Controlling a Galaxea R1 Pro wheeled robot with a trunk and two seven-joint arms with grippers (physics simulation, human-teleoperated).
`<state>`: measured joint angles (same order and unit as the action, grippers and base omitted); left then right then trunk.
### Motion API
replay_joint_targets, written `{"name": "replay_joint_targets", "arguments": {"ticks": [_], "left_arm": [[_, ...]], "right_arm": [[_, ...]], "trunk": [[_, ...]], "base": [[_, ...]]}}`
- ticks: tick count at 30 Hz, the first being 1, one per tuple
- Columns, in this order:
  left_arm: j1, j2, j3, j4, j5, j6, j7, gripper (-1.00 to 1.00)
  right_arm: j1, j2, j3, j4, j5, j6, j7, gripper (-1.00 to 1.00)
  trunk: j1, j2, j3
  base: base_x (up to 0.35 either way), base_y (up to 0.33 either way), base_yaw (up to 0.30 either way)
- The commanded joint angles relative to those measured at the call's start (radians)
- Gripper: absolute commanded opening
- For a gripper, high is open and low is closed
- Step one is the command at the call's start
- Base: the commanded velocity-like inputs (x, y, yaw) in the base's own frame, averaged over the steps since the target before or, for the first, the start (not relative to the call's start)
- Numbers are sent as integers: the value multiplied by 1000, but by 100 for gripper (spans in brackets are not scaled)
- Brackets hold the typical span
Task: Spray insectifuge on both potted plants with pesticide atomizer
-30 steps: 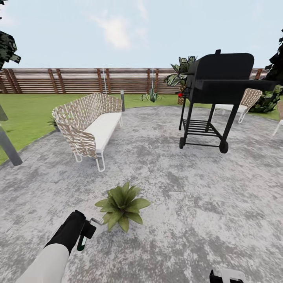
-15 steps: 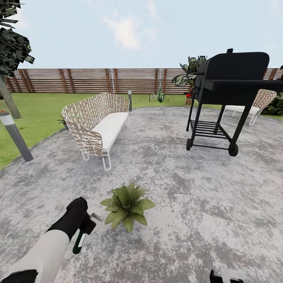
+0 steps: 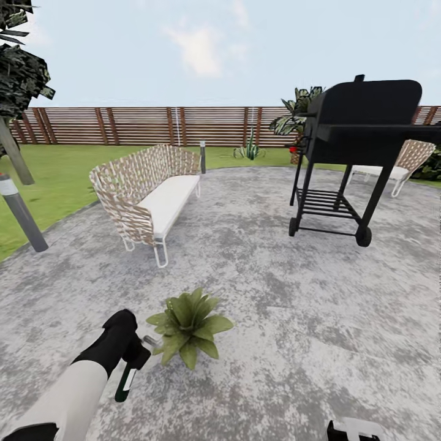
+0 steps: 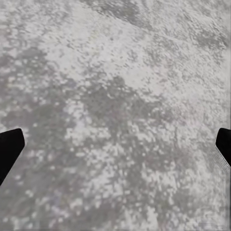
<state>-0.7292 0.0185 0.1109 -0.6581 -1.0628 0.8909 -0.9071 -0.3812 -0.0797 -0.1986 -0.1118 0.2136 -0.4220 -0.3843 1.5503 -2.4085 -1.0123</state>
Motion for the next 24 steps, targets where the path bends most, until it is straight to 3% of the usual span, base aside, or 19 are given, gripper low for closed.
{"name": "replay_joint_targets", "arguments": {"ticks": [1,6,10,16,24], "left_arm": [[-2,0,4,-1,-9,4,-10,-100],[-6,3,4,-1,-9,5,-10,-100],[-7,8,4,-1,-9,5,-9,-100],[-10,22,6,-1,-9,6,-9,-100],[-12,29,7,-1,-9,6,-9,-100]], "right_arm": [[-1,1,-8,1,10,-3,-1,100],[-1,0,-8,1,12,-4,27,100],[-1,-3,-8,0,12,-4,203,100],[-1,-2,-8,1,12,-4,230,100],[-1,-3,-9,0,12,-4,230,100]], "trunk": [[0,0,-1],[0,0,-1],[0,0,-3],[0,0,-3],[0,0,-3]], "base": [[5,-273,13],[1,-273,203],[-1,-274,239],[-6,-271,44],[206,-213,200]]}}
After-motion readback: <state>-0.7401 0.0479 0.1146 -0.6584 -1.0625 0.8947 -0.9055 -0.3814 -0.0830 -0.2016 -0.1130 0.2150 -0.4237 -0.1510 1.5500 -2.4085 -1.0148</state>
